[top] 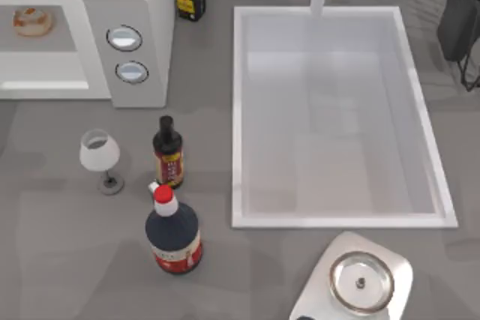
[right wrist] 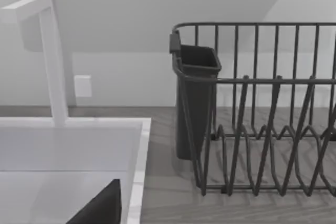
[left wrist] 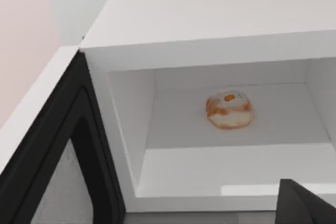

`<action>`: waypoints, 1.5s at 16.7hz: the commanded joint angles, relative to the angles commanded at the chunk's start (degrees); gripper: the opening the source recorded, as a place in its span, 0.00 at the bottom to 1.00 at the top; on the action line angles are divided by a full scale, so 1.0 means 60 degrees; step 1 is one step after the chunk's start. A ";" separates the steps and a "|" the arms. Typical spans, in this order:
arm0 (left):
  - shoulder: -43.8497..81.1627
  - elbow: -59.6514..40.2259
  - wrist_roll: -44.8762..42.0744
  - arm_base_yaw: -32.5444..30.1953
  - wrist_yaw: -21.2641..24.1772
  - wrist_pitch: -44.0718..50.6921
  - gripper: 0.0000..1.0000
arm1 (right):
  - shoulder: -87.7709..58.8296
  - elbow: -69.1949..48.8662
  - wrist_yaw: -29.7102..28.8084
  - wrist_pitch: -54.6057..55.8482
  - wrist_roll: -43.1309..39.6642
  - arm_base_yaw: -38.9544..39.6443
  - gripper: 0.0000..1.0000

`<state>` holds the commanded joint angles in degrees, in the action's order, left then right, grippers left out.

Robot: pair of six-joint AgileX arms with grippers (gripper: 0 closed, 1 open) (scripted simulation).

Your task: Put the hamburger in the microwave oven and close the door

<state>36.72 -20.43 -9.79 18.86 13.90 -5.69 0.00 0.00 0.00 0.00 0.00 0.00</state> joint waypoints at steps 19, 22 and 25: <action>1.0714 -0.9939 -0.7212 0.6901 0.4110 0.8265 0.00 | 0.0000 0.0000 0.0000 0.0000 0.0000 0.0000 1.00; 1.0684 -0.9916 -0.7208 0.6861 0.4078 0.8238 0.00 | 0.0000 0.0000 0.0000 0.0000 0.0000 0.0000 1.00; 1.0822 -0.9630 -0.7208 0.6888 0.4094 0.7870 0.00 | 0.0000 0.0000 0.0000 0.0000 0.0000 0.0000 1.00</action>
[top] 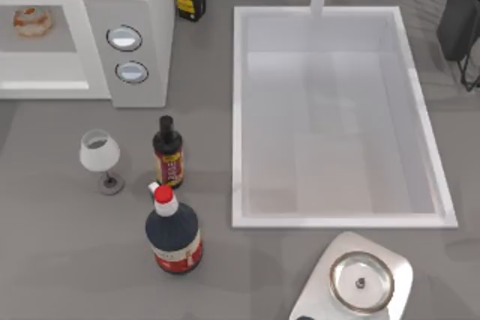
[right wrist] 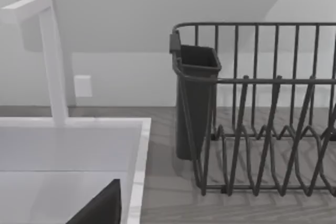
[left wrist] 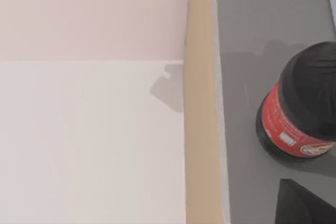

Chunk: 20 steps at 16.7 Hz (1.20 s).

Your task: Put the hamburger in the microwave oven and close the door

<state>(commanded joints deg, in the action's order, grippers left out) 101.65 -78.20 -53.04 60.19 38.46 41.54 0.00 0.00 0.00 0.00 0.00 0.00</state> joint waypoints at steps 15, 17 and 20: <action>0.0851 0.2329 -0.0050 0.0103 0.0025 -0.3315 0.00 | 0.0000 0.0000 0.0000 0.0000 0.0000 0.0000 1.00; 0.0343 0.2736 -0.0025 0.0286 -0.0056 -0.3578 0.00 | 0.0000 0.0000 0.0000 0.0000 0.0000 0.0000 1.00; -0.0494 0.3783 0.0264 0.0138 -0.0356 -0.3975 0.00 | 0.0000 0.0000 0.0000 0.0000 0.0000 0.0000 1.00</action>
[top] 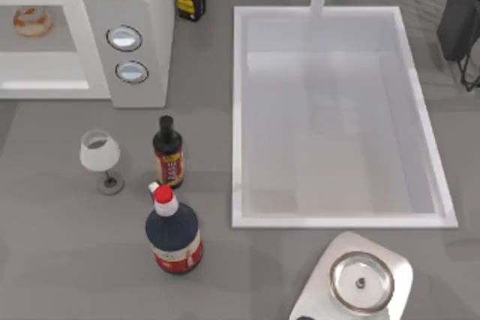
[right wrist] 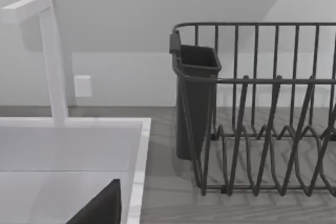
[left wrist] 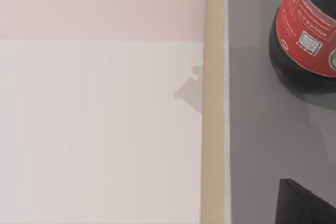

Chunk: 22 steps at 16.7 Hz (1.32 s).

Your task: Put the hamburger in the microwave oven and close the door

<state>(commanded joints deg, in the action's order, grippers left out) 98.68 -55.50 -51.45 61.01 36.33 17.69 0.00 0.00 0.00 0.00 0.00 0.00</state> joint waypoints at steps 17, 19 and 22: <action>-0.2409 0.3043 0.2454 -0.2675 -0.1077 -0.1383 0.00 | 0.0000 0.0000 0.0000 0.0000 0.0000 0.0000 1.00; -0.3314 0.3694 0.3130 -0.3532 -0.1351 -0.1584 0.00 | 0.0000 0.0000 0.0000 0.0000 0.0000 0.0000 1.00; -0.4279 0.4588 0.4035 -0.4495 -0.1930 -0.1896 0.00 | 0.0000 0.0000 0.0000 0.0000 0.0000 0.0000 1.00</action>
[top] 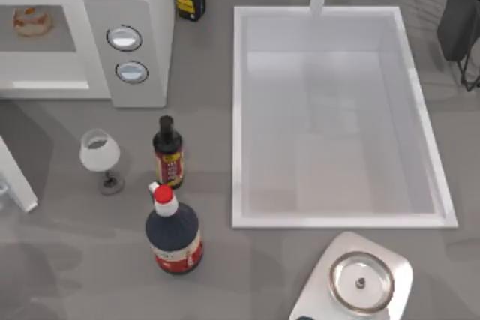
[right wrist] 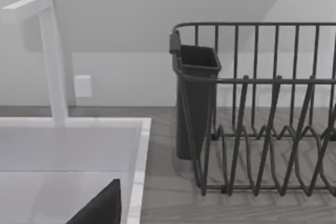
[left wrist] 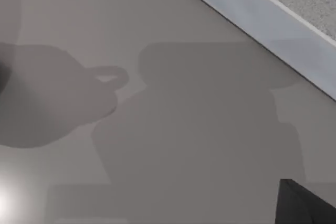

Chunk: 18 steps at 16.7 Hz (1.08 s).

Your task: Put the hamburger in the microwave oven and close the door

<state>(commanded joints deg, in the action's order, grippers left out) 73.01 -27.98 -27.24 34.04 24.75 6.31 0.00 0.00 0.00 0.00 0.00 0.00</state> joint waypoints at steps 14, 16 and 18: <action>-0.1349 0.0917 0.2576 -0.3319 -0.2241 -0.0234 0.00 | 0.0000 0.0000 0.0000 0.0000 0.0000 0.0000 1.00; -0.1725 0.1159 0.3292 -0.4278 -0.2867 -0.0265 0.00 | 0.0000 0.0000 0.0000 0.0000 0.0000 0.0000 1.00; -0.1998 0.1325 0.3789 -0.4839 -0.3312 -0.0292 0.00 | 0.0000 0.0000 0.0000 0.0000 0.0000 0.0000 1.00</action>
<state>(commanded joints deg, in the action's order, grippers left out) 61.02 -20.03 -4.50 5.01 4.88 4.55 0.00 0.00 0.00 0.00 0.00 0.00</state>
